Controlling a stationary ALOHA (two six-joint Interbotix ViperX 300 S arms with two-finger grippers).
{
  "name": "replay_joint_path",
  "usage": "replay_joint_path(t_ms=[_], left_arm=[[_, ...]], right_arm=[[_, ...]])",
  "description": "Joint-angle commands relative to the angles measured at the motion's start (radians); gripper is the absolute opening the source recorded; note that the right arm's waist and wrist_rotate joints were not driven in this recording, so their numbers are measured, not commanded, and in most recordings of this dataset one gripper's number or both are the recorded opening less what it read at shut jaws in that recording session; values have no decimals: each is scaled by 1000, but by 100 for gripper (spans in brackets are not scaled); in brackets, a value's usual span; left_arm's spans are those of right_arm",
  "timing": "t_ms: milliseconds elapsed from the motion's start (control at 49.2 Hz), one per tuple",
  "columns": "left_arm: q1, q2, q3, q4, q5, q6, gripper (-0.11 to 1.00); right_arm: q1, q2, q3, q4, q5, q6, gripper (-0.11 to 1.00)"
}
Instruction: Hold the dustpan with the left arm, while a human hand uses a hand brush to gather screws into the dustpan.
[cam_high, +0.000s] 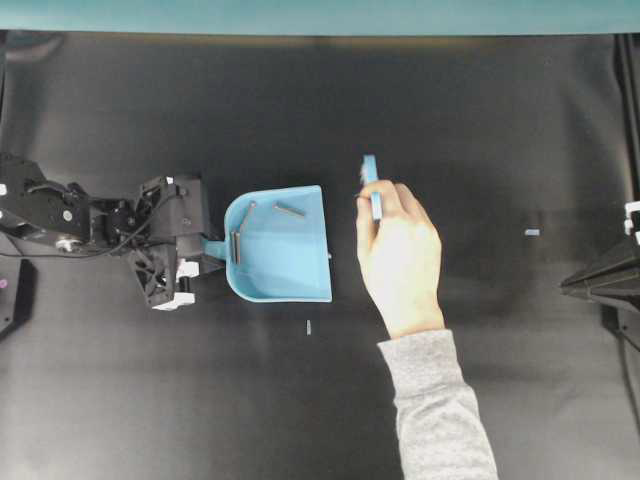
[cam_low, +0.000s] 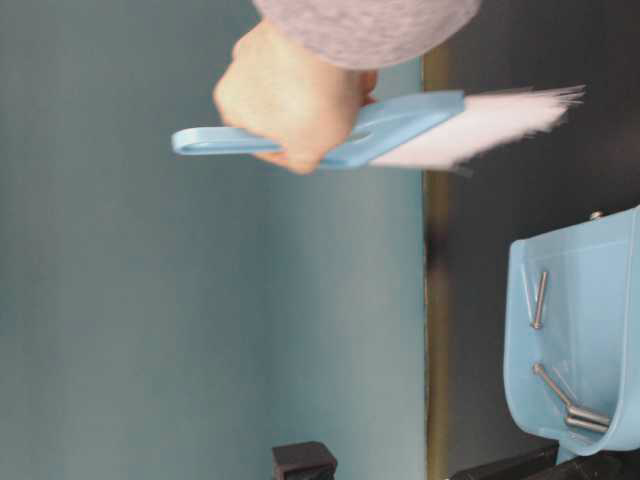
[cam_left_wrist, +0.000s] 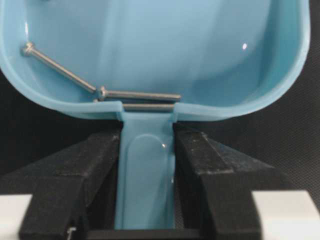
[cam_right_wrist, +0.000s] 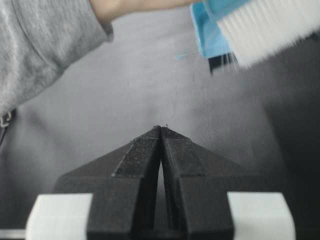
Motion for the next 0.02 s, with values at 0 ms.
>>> replay_joint_path(t_ms=[0], left_arm=[[3,3,5,5,81,-6,30]], right_arm=[[0,3,-3,-2,-5,0,0]])
